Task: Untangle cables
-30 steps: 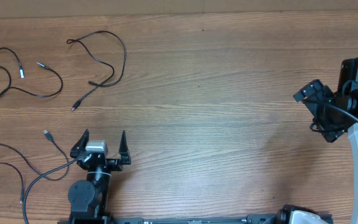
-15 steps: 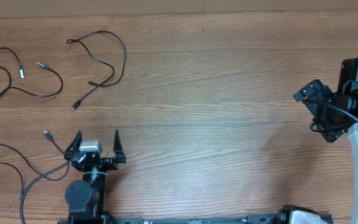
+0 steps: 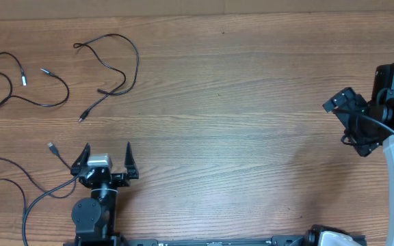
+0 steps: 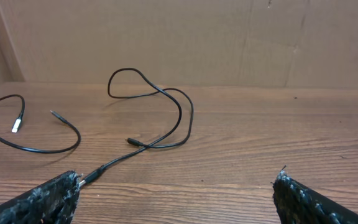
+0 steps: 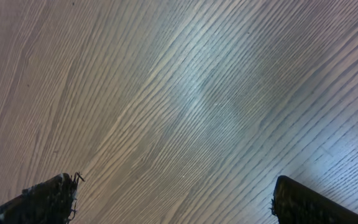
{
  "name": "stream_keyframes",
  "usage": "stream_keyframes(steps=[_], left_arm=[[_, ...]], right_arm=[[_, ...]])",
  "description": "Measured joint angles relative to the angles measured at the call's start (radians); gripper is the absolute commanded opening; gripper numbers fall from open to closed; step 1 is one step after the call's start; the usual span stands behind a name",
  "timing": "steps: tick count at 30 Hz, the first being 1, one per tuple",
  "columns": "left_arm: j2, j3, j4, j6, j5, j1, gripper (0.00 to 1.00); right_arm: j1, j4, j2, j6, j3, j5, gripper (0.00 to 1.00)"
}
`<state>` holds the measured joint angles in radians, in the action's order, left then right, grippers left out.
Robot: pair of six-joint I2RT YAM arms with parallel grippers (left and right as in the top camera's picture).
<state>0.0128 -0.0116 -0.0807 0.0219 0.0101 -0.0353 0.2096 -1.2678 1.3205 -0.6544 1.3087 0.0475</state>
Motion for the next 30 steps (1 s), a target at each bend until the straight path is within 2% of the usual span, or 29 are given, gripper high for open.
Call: stream_keyframes(steps=[9,15,20,21,23,26,30], left_arm=[[0.000,0.000,0.000,0.000,0.000,0.000,0.99],[0.000,0.000,0.000,0.000,0.000,0.000,1.00],[0.000,0.000,0.001,0.000,0.000,0.000,0.99],[0.000,0.000,0.001,0.000,0.000,0.000,0.99],[0.003,0.000,0.006,0.000,0.000,0.000,1.00],[0.000,0.002,0.003,0.000,-0.003,0.000,1.00],[0.000,0.002,0.003,0.000,-0.004,0.000,1.00]], right_arm=[[-0.028,-0.001,-0.022,0.000,-0.024,0.000,1.00],[-0.108,-0.002,-0.153,0.000,-0.058,-0.068,1.00],[-0.238,0.079,-0.370,0.000,-0.192,-0.184,1.00],[-0.288,0.103,-0.488,0.000,-0.266,-0.251,1.00],[-0.361,0.388,-0.676,0.057,-0.460,-0.279,1.00],[-0.407,0.418,-0.976,0.138,-0.595,-0.290,1.00],[-0.407,0.501,-1.052,0.249,-0.669,-0.309,1.00]])
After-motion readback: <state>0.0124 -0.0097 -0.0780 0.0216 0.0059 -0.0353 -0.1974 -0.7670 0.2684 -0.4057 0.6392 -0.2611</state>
